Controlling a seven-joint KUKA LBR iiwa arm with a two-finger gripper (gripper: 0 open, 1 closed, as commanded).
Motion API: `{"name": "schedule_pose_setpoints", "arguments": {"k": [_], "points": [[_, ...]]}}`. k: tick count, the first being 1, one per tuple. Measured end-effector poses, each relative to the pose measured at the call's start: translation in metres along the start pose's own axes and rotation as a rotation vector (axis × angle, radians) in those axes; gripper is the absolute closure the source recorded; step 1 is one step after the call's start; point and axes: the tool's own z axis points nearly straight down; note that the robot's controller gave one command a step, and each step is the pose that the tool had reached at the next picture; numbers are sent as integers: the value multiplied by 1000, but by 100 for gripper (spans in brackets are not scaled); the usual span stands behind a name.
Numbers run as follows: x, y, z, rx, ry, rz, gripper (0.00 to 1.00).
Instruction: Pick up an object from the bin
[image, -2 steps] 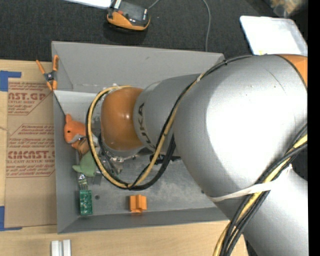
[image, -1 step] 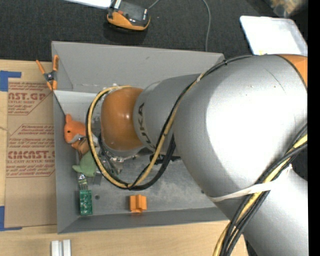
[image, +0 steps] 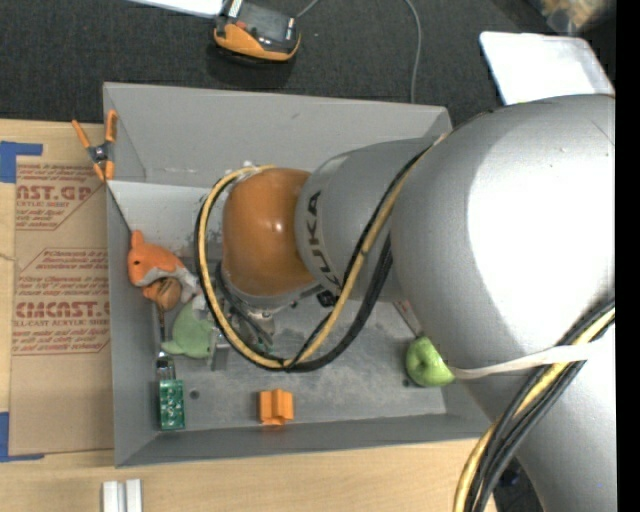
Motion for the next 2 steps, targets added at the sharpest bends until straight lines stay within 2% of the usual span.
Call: {"name": "schedule_pose_setpoints", "arguments": {"k": [1, 2], "points": [[-19, -58, 12, -1, -4, -173, 100], [29, -56, 6, -4, -4, 108, 100]]}}
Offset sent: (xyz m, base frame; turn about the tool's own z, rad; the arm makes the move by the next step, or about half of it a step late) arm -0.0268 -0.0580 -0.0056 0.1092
